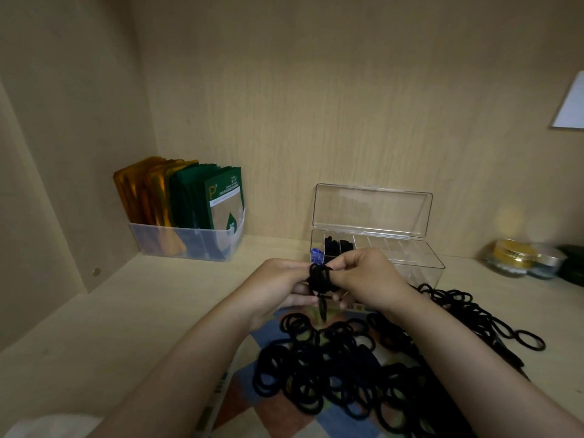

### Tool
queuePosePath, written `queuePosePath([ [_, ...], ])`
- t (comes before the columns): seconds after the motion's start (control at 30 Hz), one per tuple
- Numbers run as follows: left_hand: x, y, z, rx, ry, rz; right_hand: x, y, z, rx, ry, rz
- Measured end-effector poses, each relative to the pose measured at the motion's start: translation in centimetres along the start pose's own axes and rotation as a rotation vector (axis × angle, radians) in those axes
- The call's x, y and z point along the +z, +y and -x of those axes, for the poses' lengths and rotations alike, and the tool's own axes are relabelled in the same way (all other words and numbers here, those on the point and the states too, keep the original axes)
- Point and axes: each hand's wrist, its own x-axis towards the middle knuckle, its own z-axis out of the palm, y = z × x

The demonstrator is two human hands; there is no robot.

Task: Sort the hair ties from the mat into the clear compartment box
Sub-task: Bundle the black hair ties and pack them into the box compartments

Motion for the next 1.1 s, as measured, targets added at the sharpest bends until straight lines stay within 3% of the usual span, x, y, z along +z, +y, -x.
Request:
queuePosePath([
  [0.1, 0.2, 0.0, -0.1, -0.01, -0.012, 0.101, 0.3, 0.3, -0.2, -0.041, 0.096, 0.134],
  [0.27, 0.0, -1.1, -0.4, 0.089, 0.023, -0.073, 0.7, 0.7, -0.2, -0.183, 0.193, 0.315],
  [0.4, 0.0, -1.2, -0.4, 0.093, 0.052, -0.125, 0.0, 0.6, -0.2, -0.19, 0.079, 0.325],
  [0.53, -0.1, -1.3, -0.7, 0.1, 0.121, -0.169, -1.2, 0.3, 0.2, -0.087, -0.1, 0.163],
  [0.67, -0.7, -1.1, -0.8, 0.104, 0.167, -0.189, -1.5, 0.4, -0.1, -0.125, 0.007, 0.308],
  [0.87, -1.5, -1.6, -1.3, 0.077, 0.283, -0.235, -2.0, -0.1, 1.2, -0.108, -0.443, 0.653],
  [1.1, -1.0, -1.7, -1.2, 0.08, 0.296, -0.236, -2.5, 0.3, 0.8, -0.105, -0.538, 0.811],
])
